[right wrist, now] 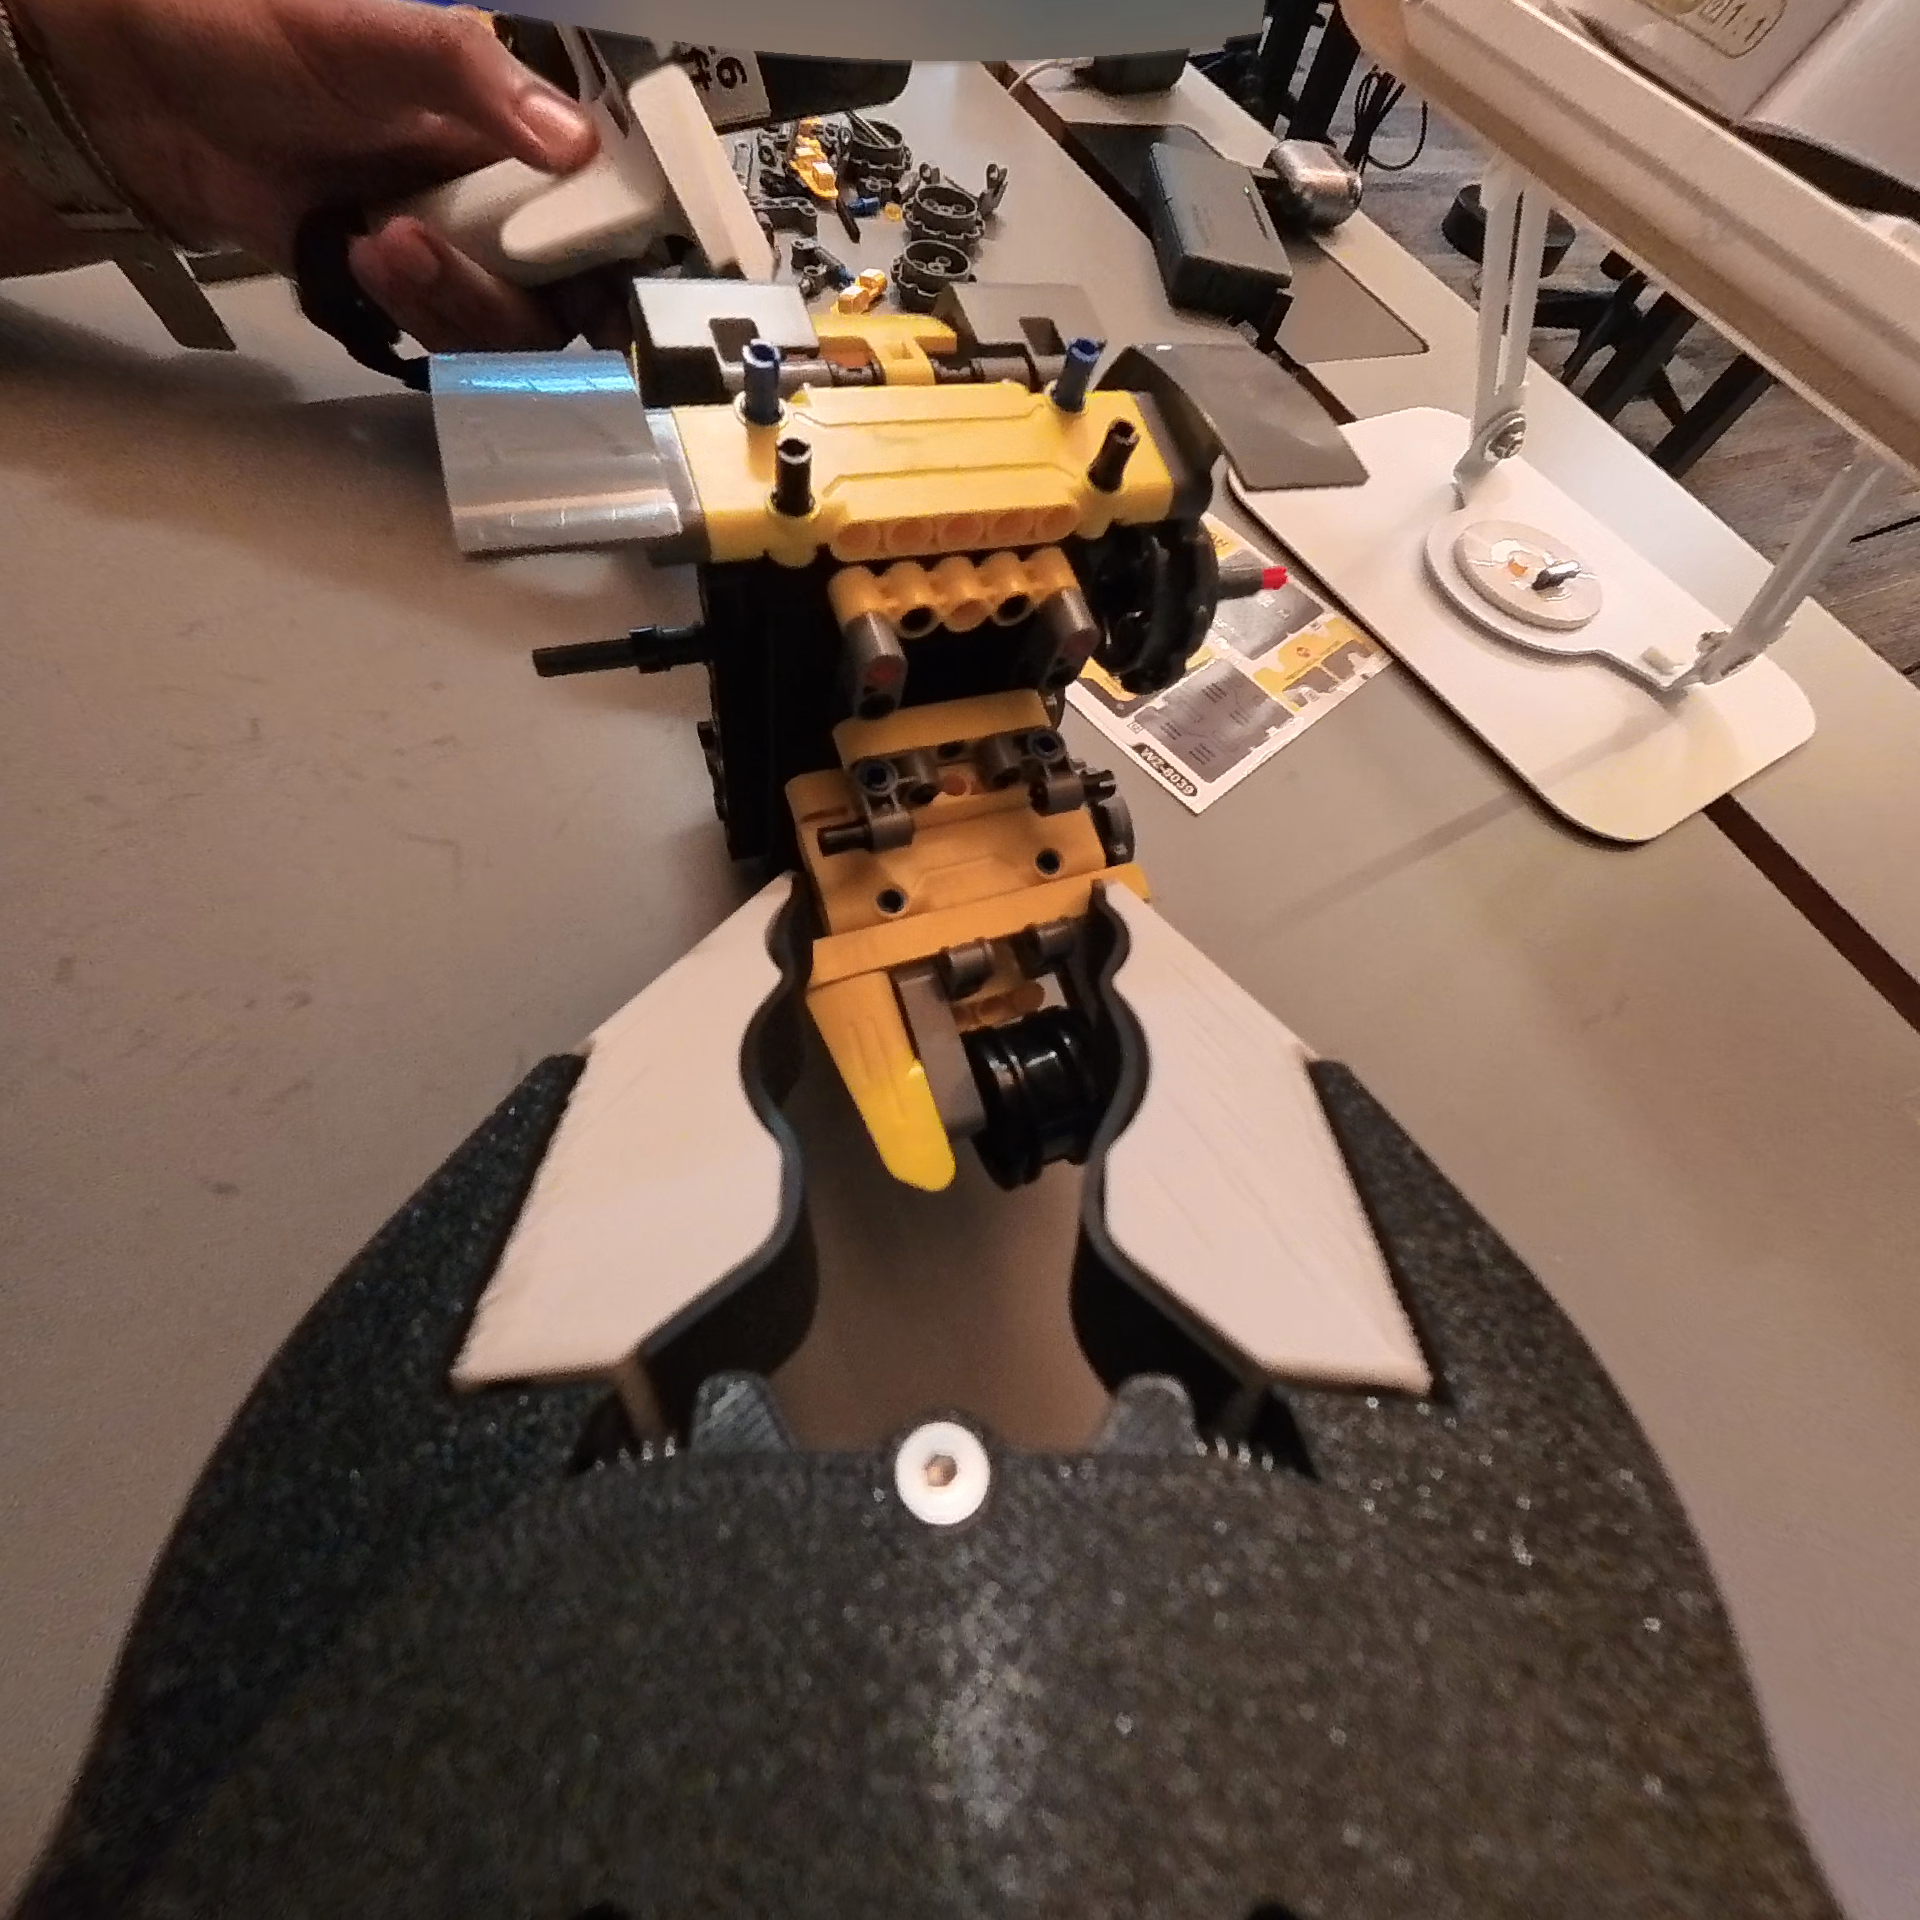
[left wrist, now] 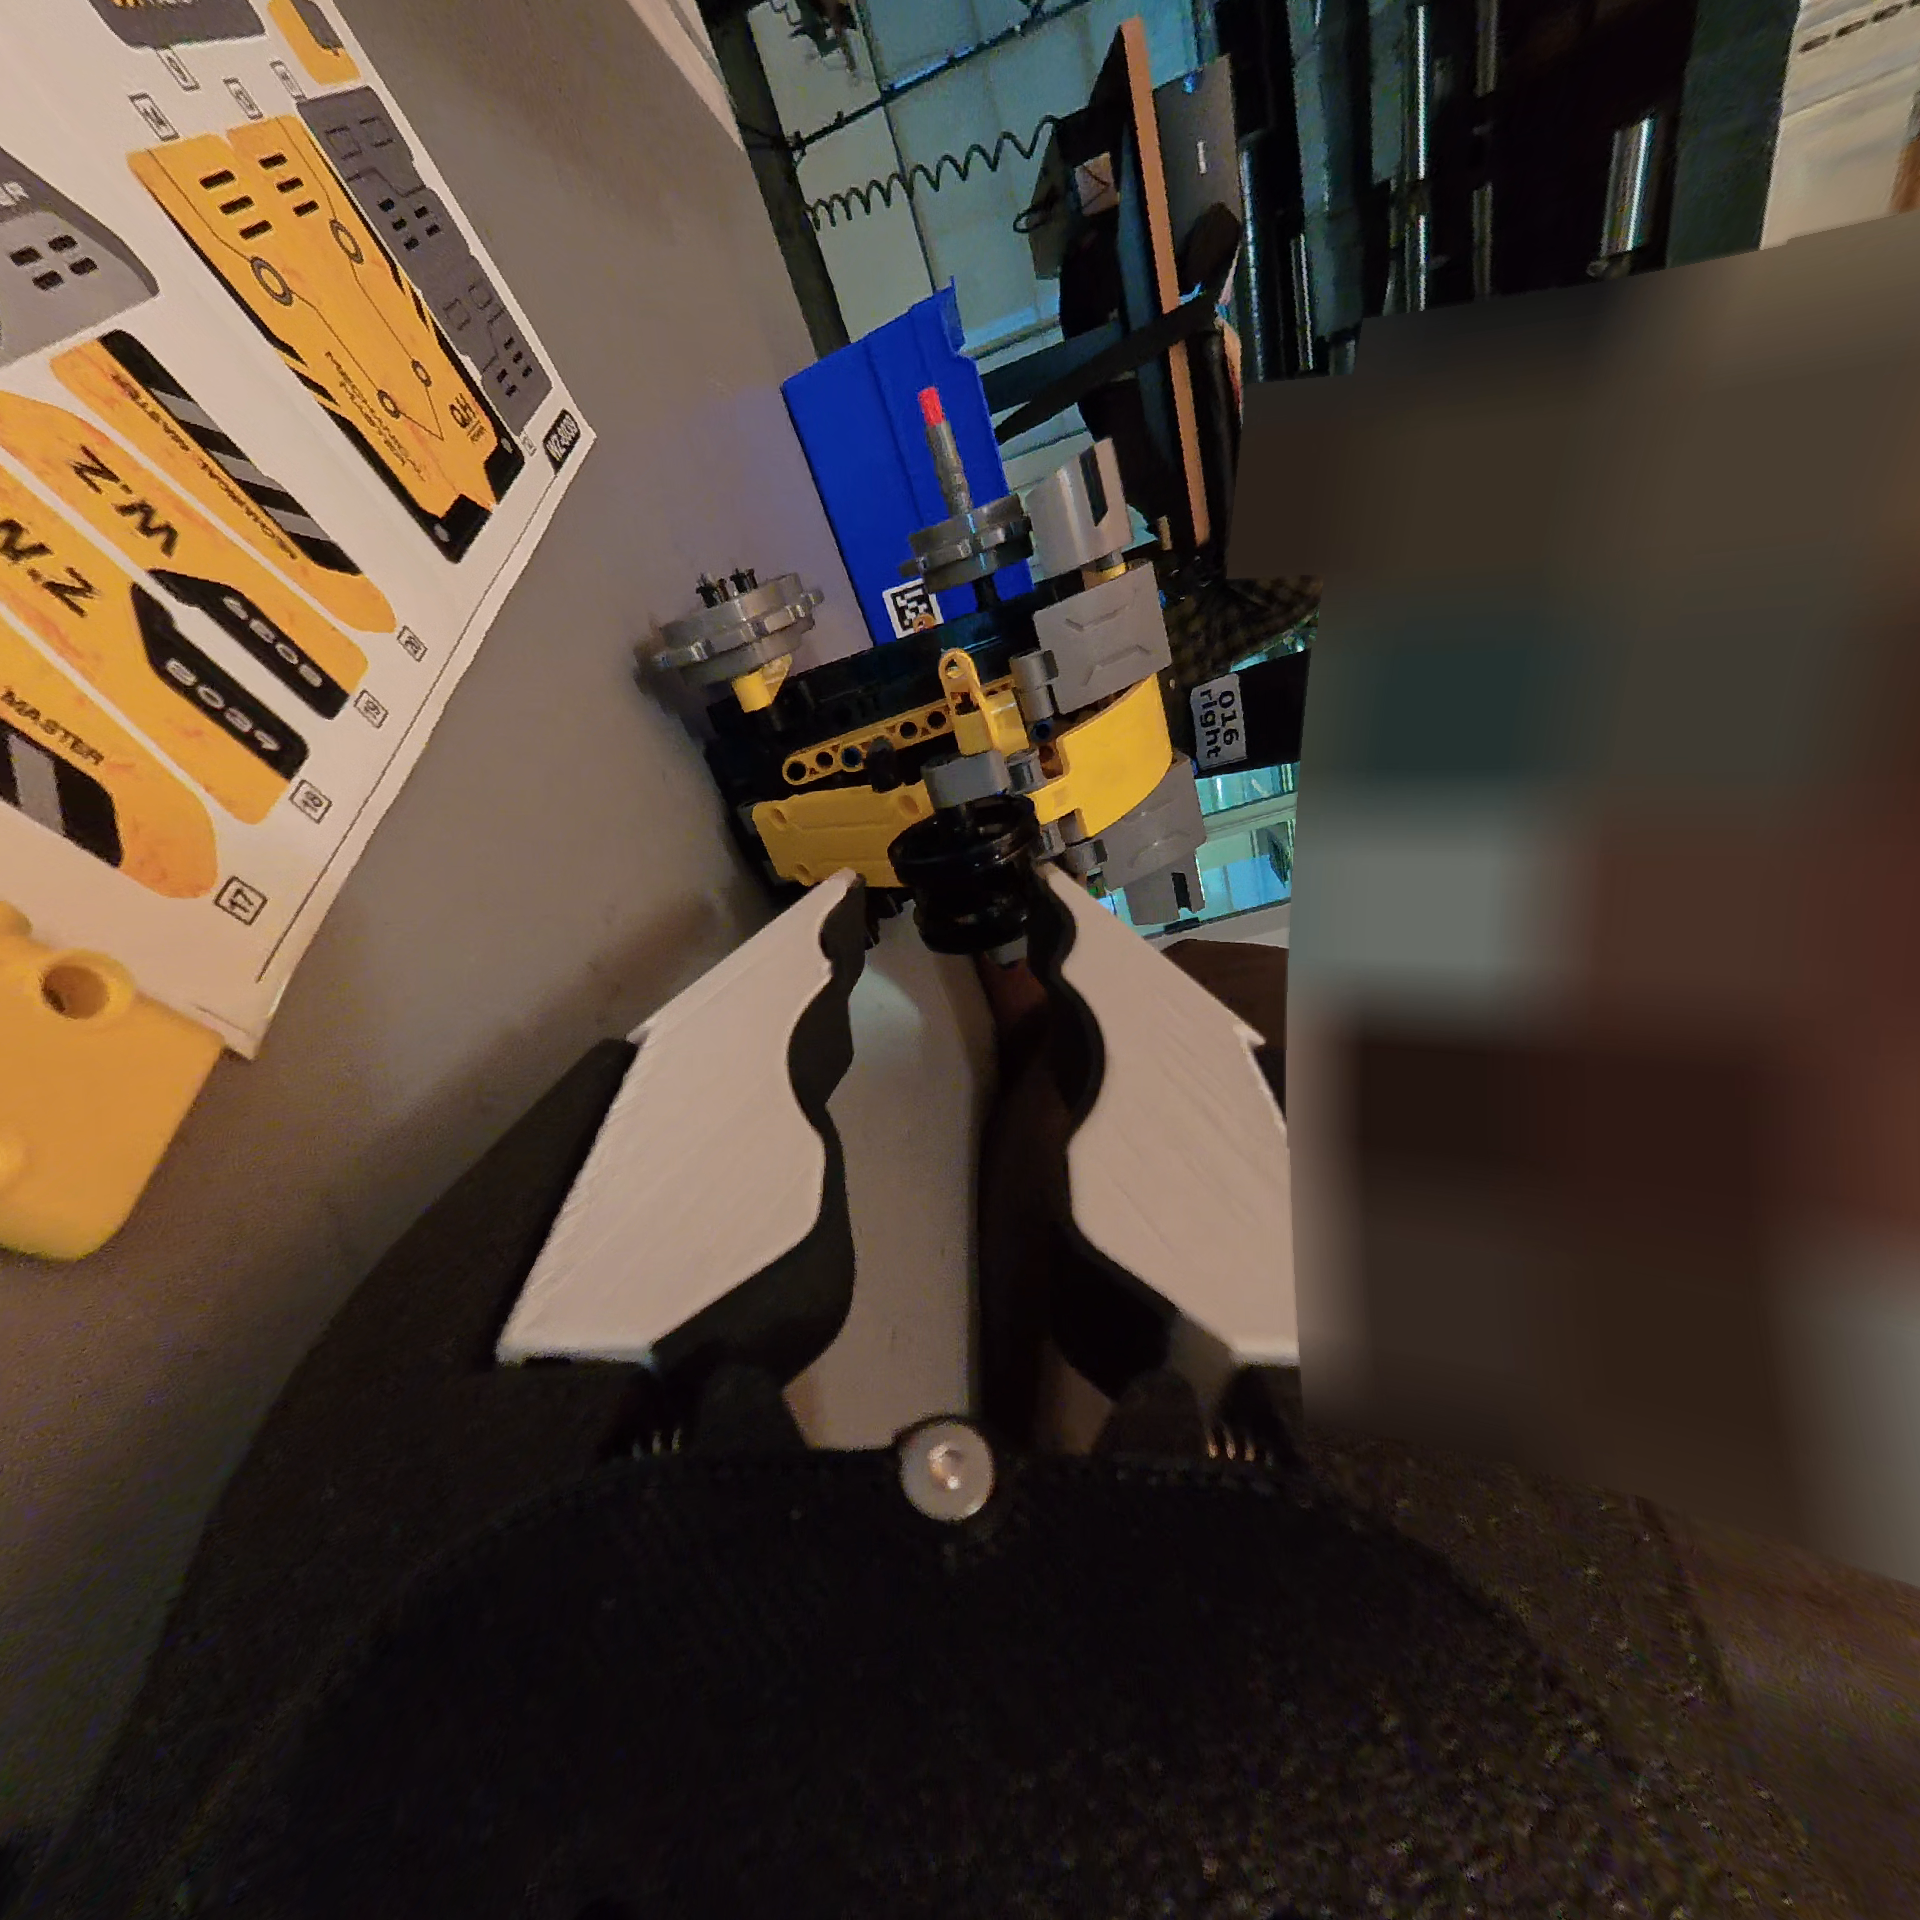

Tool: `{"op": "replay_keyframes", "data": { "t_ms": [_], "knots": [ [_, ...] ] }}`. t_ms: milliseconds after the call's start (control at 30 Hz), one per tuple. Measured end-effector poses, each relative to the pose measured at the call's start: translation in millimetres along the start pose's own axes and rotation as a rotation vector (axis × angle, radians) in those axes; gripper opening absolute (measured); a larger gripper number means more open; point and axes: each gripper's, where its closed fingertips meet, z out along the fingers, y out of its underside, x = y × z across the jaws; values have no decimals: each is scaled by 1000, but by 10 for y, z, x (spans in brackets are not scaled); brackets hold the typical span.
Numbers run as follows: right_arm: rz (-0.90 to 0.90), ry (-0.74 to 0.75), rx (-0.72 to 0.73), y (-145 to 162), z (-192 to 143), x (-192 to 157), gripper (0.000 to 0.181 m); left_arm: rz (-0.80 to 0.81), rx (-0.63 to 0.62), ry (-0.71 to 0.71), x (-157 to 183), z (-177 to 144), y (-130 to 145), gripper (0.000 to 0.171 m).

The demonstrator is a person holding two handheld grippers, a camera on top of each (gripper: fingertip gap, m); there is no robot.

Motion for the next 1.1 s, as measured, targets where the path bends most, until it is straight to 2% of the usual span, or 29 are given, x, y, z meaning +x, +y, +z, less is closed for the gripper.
{"op": "replay_keyframes", "data": {
  "t_ms": [767, 1100],
  "knots": [
    [-12, 20, 23, -85, -7, -24, 50, -32, -32, -84, -222, -89, 36, 21],
    [-6, 23, 16, -79, -7, -23, 50, -55, -32, -63, -239, -82, 41, 21]
  ]
}}
